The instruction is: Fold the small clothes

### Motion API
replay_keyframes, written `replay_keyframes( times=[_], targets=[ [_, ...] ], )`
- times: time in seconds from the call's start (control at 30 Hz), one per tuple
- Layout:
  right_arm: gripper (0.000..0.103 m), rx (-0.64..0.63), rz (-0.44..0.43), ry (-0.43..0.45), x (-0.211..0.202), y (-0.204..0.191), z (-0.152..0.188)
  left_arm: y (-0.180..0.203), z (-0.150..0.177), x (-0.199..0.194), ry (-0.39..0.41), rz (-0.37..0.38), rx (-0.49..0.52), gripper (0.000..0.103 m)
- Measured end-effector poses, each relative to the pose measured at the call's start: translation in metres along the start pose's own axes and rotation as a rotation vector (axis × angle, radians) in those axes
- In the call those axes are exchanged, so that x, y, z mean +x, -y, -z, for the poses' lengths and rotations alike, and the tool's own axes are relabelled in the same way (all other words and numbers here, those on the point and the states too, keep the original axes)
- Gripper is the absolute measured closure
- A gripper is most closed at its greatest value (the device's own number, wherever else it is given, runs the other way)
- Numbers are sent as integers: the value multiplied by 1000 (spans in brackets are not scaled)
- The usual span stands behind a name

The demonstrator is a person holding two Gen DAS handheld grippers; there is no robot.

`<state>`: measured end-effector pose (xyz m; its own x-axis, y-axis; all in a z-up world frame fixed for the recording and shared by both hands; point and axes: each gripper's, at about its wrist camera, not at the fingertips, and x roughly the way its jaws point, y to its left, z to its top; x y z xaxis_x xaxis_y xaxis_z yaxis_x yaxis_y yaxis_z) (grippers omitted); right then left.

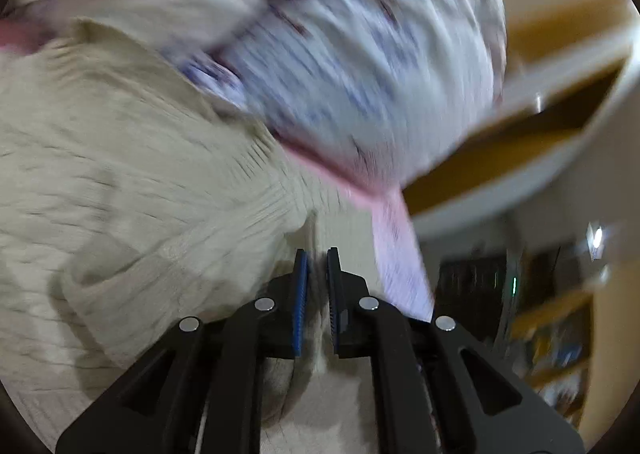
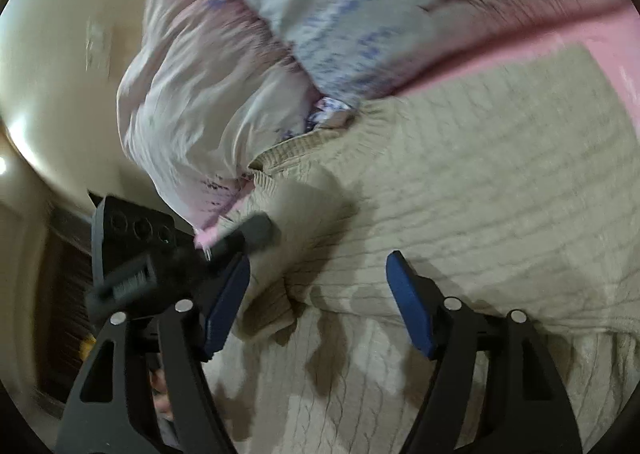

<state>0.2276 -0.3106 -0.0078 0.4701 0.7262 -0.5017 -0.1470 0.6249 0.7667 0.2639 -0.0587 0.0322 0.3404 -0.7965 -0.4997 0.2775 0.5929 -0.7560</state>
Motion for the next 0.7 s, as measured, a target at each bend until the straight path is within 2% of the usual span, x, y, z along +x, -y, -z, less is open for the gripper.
replay_keyframes(
  times=[0.07,0.13,0.17,0.2,0.23,0.3,0.4,0.43,0.47,0.53,0.57,0.6,0.67,0.7],
  targets=[
    [31,25,-23,-7,-2,6,-1,13,5,1,-25,-24,70,91],
    [30,29,-40,-8,-4,6,-2,14,4,-13,-25,-71,85,68],
    [30,33,-36,-10,-4,5,-3,8,5,-23,-17,-87,77,39],
    [30,32,-30,-15,-4,5,-4,4,3,-35,12,-108,68,31],
    [31,29,-24,-19,-4,6,-5,-4,4,-56,64,-137,67,31],
    [35,42,7,-39,-2,9,-6,-20,4,-90,115,-185,84,29],
    [36,85,14,-62,3,8,-10,-42,2,-136,216,-338,91,28],
    [40,111,4,-64,3,9,-11,-53,1,-152,239,-399,81,28],
    [48,125,23,-43,0,5,-12,-59,1,-162,250,-428,70,28],
    [48,4,110,23,-7,-17,-16,-73,5,-180,269,-449,37,28],
    [48,-73,182,45,-7,-31,-18,-78,6,-185,268,-452,28,28],
    [48,-101,240,32,-2,-37,-19,-81,5,-186,261,-457,26,28],
    [48,-81,297,-31,12,-36,-22,-85,8,-187,248,-485,33,28],
    [49,-77,362,-66,21,-34,-22,-88,9,-187,244,-498,32,28]
  ],
)
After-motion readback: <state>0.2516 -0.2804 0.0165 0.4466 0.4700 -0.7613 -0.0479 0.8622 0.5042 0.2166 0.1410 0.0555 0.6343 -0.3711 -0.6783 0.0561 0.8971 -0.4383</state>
